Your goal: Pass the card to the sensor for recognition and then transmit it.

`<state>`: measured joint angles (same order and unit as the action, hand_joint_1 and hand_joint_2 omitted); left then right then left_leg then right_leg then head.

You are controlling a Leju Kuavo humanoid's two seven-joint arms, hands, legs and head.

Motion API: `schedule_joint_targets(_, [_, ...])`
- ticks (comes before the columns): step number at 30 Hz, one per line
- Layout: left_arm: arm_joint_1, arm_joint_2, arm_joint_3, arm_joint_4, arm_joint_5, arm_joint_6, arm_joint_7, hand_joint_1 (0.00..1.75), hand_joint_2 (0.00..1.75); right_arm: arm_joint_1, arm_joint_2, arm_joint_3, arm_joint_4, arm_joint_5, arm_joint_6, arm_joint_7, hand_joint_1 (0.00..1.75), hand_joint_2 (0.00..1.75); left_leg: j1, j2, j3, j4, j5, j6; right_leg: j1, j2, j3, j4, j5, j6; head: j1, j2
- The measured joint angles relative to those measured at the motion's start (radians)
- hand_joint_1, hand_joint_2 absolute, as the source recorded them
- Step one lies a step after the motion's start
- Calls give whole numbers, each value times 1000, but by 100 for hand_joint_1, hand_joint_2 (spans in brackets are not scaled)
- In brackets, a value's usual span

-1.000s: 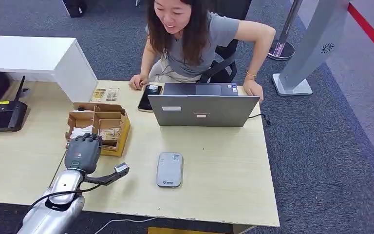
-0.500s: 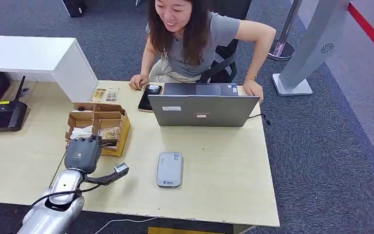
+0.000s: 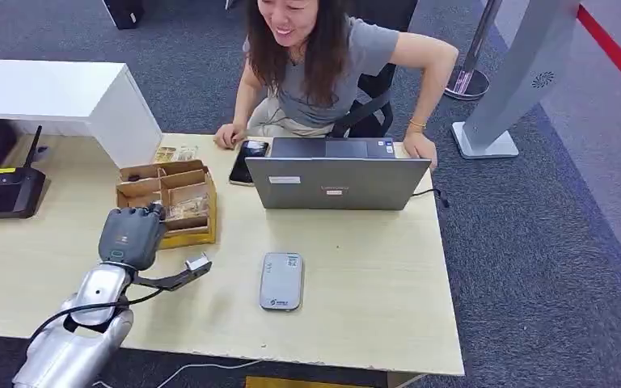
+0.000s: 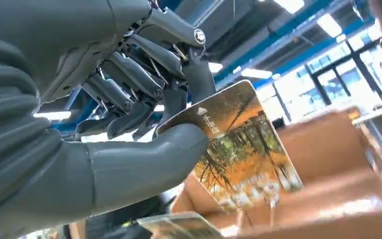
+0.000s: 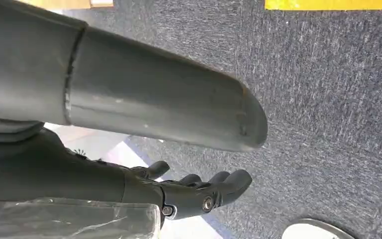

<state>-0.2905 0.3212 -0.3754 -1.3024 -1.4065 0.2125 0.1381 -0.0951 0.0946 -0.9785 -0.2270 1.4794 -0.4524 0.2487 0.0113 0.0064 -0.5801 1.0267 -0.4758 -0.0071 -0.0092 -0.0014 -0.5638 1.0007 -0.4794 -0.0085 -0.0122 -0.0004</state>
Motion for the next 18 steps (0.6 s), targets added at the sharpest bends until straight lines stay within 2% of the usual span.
schedule_joint_targets(5, [-12, 23, -4, -62, 34, -3, -18, 175, 175, 1, 0, 0, 0, -4, 0, -2, 0, 0, 0, 0, 0, 0, 0, 0, 0, 0, 0, 0, 0, 0, 0, 0])
schedule_joint_targets(12, [-85, 71, -19, -208, 99, -82, -40, 175, 175, 3, 0, 0, 0, -20, 0, -12, 0, 0, 0, 0, 0, 0, 0, 0, 0, 0, 0, 0, 0, 0, 0, 0])
schedule_joint_targets(18, [-102, 129, -24, -250, 35, -32, -9, 175, 175, 9, 0, 0, 2, -18, 0, -10, 0, 0, 0, 0, 0, 0, 0, 0, 0, 0, 0, 0, 0, 0, 0, 0])
